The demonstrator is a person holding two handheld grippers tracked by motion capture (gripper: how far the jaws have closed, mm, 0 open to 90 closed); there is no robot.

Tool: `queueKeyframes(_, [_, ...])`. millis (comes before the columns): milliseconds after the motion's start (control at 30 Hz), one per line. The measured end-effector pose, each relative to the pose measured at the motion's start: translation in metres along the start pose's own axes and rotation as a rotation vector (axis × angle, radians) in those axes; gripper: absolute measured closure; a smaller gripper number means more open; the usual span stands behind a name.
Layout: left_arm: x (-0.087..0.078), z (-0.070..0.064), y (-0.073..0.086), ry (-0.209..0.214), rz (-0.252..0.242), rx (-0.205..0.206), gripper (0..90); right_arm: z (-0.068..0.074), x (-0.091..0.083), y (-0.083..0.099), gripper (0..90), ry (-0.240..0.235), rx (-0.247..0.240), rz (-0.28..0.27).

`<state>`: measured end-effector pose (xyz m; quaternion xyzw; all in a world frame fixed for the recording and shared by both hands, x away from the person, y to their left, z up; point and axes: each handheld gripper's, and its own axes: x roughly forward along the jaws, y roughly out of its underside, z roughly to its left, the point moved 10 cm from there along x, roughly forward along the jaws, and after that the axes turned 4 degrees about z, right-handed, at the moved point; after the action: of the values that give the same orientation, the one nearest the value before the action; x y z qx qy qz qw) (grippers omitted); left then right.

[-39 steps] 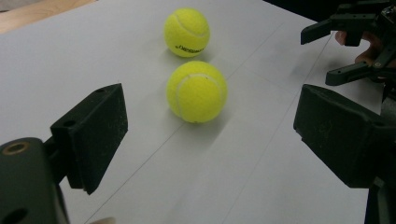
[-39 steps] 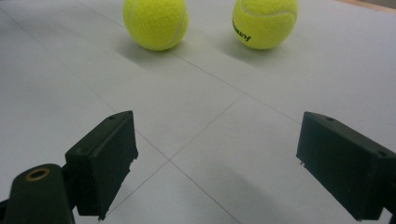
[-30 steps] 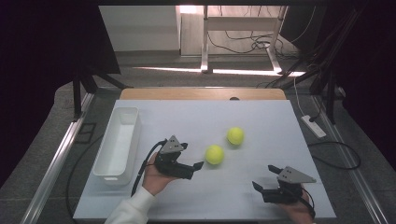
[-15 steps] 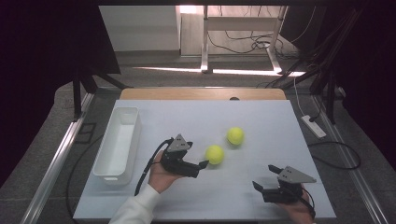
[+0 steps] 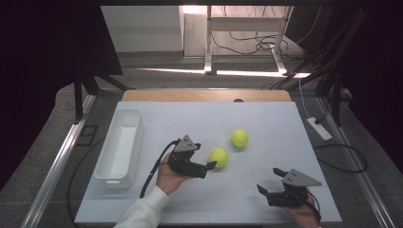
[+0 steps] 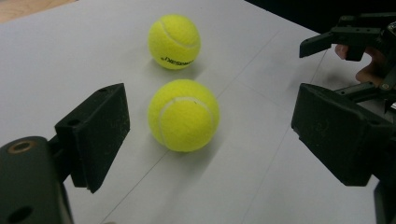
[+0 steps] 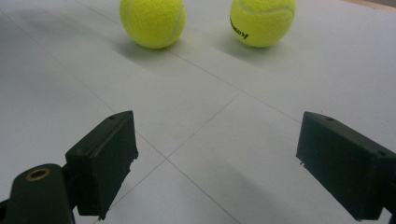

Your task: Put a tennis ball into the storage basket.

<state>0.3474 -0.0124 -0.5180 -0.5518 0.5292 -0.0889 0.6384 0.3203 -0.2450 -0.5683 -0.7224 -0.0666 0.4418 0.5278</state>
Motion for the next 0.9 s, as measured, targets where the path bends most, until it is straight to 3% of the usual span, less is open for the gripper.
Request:
queueKeyframes(533, [0.011,0.005,0.0,-0.011,0.025,0.009,11.9,0.0,0.001,0.001,11.8,-0.003,0.002,0.006])
queueKeyframes(900, [0.022,0.006,0.0,0.005,0.046,0.002,12.7,0.0,0.001,0.001,11.8,-0.005,0.002,0.005])
